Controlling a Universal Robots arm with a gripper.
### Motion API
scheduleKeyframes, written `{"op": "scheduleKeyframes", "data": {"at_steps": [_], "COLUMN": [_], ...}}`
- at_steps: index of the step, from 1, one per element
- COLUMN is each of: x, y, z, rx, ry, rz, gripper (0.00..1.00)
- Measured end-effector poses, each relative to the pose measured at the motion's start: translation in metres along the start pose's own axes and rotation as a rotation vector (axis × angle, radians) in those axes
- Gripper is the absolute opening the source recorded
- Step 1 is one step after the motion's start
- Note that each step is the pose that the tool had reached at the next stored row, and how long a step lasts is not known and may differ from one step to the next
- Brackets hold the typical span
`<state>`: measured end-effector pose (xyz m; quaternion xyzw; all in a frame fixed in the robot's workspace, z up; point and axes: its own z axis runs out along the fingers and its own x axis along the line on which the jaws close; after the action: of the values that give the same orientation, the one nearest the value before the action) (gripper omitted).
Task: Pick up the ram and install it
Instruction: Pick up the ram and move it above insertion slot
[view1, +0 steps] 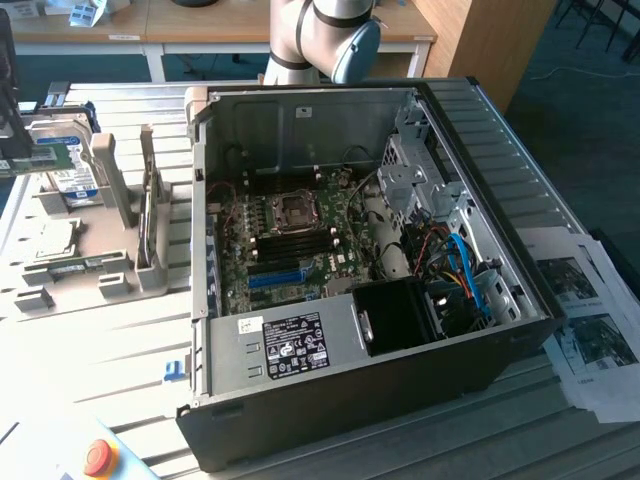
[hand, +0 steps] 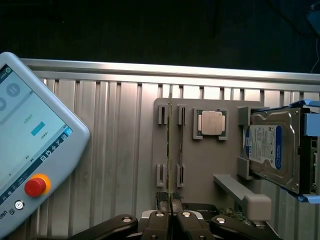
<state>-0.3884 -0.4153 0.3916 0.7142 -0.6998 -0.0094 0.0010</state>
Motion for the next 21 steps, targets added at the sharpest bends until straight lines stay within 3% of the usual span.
{"op": "scheduleKeyframes", "data": {"at_steps": [21], "x": [0.001], "y": [-0.0417], "z": [-0.0006], "rx": [-0.0031], "ry": [-0.0002], "rz": [0.0], "gripper": [0.12]}}
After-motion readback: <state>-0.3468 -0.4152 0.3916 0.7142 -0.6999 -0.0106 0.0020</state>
